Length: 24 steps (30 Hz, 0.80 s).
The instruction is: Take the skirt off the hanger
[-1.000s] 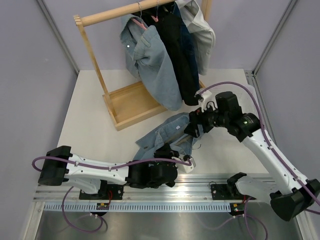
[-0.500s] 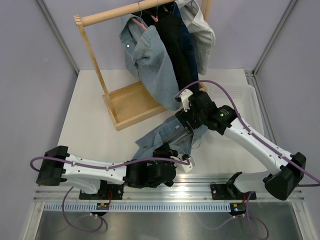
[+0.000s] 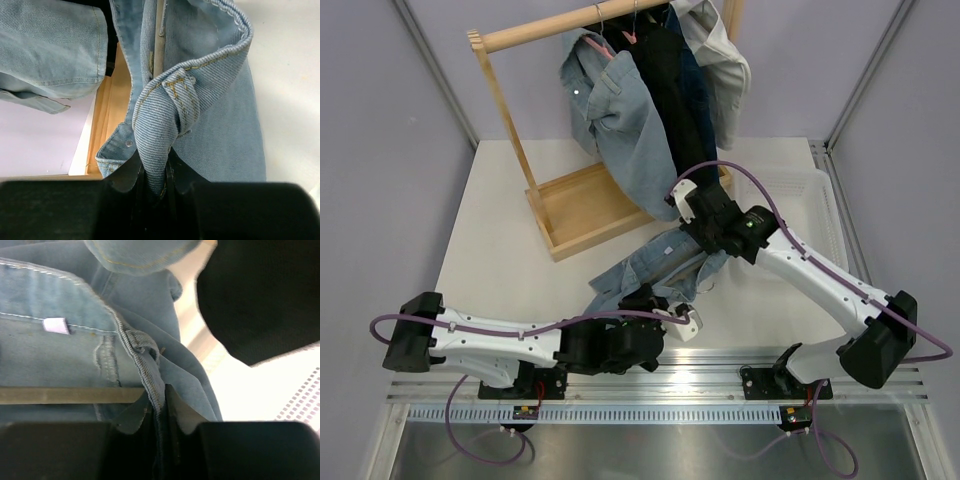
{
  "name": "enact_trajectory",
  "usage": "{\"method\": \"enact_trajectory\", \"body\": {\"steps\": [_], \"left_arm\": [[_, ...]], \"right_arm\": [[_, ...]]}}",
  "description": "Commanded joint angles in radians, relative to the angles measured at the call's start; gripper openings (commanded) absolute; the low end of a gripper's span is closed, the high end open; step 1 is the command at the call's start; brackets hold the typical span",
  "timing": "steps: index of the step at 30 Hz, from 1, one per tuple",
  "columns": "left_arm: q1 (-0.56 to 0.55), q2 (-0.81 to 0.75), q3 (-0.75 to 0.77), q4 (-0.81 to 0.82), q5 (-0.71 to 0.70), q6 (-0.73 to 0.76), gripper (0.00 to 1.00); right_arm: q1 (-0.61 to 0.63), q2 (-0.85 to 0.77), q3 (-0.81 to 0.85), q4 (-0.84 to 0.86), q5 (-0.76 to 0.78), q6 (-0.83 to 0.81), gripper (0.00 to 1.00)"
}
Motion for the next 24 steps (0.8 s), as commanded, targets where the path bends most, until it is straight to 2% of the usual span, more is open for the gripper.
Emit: {"method": "enact_trajectory", "body": {"steps": [1, 6, 9, 10, 14, 20, 24], "left_arm": [[-0.005, -0.047, 0.032, 0.008, -0.038, -0.063, 0.00], [-0.004, -0.086, 0.036, -0.092, -0.055, -0.187, 0.00], [-0.004, -0.135, 0.018, -0.135, -0.064, -0.244, 0.00], [-0.004, -0.176, 0.010, -0.142, -0.060, -0.252, 0.00], [-0.005, -0.276, -0.019, -0.158, -0.035, -0.284, 0.00], [-0.004, -0.400, -0.019, -0.213, -0.015, -0.318, 0.00], [-0.004, -0.445, -0.008, -0.279, 0.003, -0.356, 0.00]], "right_arm": [[0.008, -0.069, 0.055, 0.034, 0.098, -0.029, 0.18], [-0.054, -0.158, 0.054, 0.073, 0.117, -0.054, 0.12], [-0.182, -0.194, 0.020, 0.099, 0.082, -0.067, 0.09], [-0.266, -0.200, 0.011, 0.129, 0.050, -0.072, 0.08], [-0.428, -0.227, -0.050, 0.203, -0.032, -0.095, 0.06], [-0.551, -0.240, -0.093, 0.282, -0.187, -0.094, 0.00], [-0.673, -0.202, -0.063, 0.282, -0.297, -0.064, 0.00]]}}
